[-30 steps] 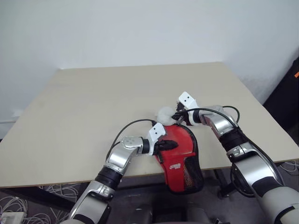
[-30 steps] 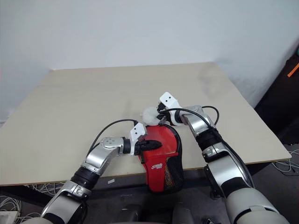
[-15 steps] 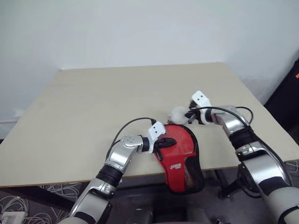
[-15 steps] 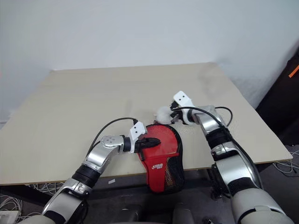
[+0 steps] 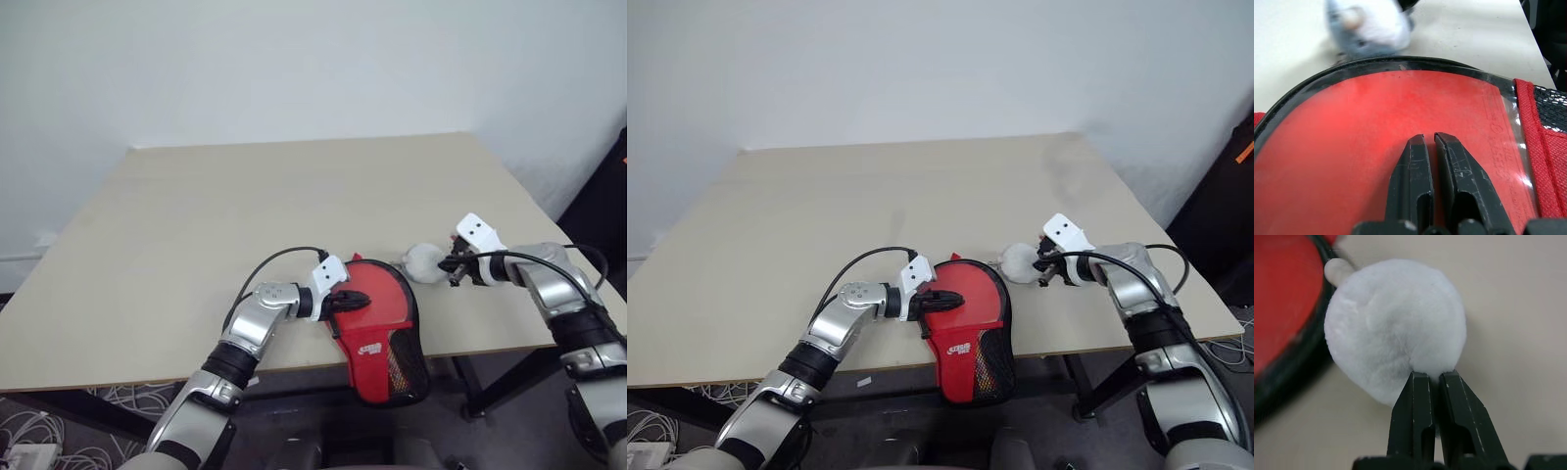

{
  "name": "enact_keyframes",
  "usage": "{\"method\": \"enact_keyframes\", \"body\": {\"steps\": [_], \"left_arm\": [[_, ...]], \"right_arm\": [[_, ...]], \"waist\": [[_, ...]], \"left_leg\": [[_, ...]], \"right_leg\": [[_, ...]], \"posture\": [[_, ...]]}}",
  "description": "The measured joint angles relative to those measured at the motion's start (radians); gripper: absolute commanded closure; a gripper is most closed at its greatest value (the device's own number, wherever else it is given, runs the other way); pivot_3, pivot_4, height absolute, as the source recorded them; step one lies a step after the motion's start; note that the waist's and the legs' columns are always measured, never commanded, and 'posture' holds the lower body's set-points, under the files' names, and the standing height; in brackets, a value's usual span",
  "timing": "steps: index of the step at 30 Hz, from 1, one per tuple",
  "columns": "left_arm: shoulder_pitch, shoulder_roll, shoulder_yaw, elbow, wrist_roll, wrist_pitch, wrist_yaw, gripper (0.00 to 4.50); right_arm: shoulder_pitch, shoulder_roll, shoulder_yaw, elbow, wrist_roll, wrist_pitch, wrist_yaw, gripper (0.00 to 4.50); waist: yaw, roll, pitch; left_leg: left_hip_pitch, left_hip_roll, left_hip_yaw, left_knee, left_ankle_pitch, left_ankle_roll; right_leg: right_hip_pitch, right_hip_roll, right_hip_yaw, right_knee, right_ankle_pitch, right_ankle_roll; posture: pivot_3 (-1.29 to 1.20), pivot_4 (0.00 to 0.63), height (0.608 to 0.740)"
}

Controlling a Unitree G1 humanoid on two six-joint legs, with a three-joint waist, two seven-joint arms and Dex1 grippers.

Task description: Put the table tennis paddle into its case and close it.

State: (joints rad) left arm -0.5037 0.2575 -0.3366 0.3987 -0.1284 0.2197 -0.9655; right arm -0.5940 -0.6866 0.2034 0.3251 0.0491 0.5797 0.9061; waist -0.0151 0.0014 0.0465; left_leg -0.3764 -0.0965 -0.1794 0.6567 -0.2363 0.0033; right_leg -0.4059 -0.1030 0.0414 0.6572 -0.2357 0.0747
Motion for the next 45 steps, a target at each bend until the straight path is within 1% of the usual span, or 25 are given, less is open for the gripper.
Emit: {"method": "enact_keyframes", "body": {"steps": [6,11,19,24,28,34,39,45], "left_arm": [[-0.02,-0.011,-0.005,0.033,0.004,-0.016,-0.013,4.27],[-0.027,-0.019,-0.008,0.054,0.005,-0.033,-0.027,4.27],[-0.052,-0.027,-0.009,0.096,0.014,-0.049,-0.051,4.27],[-0.064,-0.036,-0.008,0.123,0.02,-0.069,-0.057,4.27],[-0.072,-0.046,-0.008,0.144,0.021,-0.079,-0.062,4.27],[-0.08,-0.054,-0.007,0.163,0.022,-0.087,-0.068,4.27],[-0.093,-0.059,-0.003,0.183,0.025,-0.086,-0.069,4.27],[-0.097,-0.058,0.003,0.189,0.032,-0.084,-0.07,4.27]], "right_arm": [[0.175,-0.133,-0.072,-0.239,0.066,0.094,0.065,4.48],[0.335,-0.226,-0.133,-0.419,0.13,0.122,0.118,4.48],[0.553,-0.357,-0.252,-0.594,0.232,0.132,0.209,4.48],[0.659,-0.41,-0.306,-0.685,0.294,0.132,0.267,4.48],[0.77,-0.467,-0.387,-0.745,0.334,0.103,0.342,4.48],[0.912,-0.499,-0.476,-0.846,0.376,0.056,0.435,4.48],[0.972,-0.506,-0.503,-0.89,0.381,0.04,0.454,4.48],[1.079,-0.509,-0.517,-0.954,0.375,0.015,0.483,4.48]], "waist": [[0.015,0.0,0.0],[0.02,-0.001,0.0],[0.025,-0.002,0.001],[0.029,-0.002,0.001],[0.031,-0.004,0.002],[0.032,-0.005,0.003],[0.031,-0.006,0.003],[0.031,-0.006,0.003]], "left_leg": [[-0.001,0.001,0.001,0.003,-0.001,0.002],[-0.001,0.003,0.001,0.004,-0.003,0.004],[0.0,0.004,0.002,0.005,-0.003,0.005],[0.0,0.004,0.002,0.006,-0.004,0.005],[0.0,0.003,0.002,0.007,-0.005,0.006],[0.002,0.002,0.002,0.008,-0.008,0.003],[0.002,0.002,0.003,0.008,-0.008,0.004],[0.002,0.002,0.004,0.009,-0.009,0.004]], "right_leg": [[0.001,-0.001,0.0,0.0,-0.001,0.002],[0.003,-0.002,0.0,0.0,-0.002,0.004],[0.005,-0.003,0.0,0.0,-0.003,0.005],[0.006,-0.004,-0.001,-0.001,-0.004,0.006],[0.007,-0.005,-0.001,-0.001,-0.004,0.007],[0.011,-0.006,-0.003,-0.002,-0.006,0.009],[0.013,-0.008,-0.003,-0.003,-0.006,0.01],[0.013,-0.01,-0.004,-0.003,-0.007,0.011]], "posture": [[0.0,0.0,0.698],[0.0,0.0,0.698],[0.0,0.0,0.698],[0.0,0.0,0.698],[0.0,0.0,0.698],[0.0,0.0,0.698],[0.0,0.0,0.698],[0.0,0.0,0.698]]}}
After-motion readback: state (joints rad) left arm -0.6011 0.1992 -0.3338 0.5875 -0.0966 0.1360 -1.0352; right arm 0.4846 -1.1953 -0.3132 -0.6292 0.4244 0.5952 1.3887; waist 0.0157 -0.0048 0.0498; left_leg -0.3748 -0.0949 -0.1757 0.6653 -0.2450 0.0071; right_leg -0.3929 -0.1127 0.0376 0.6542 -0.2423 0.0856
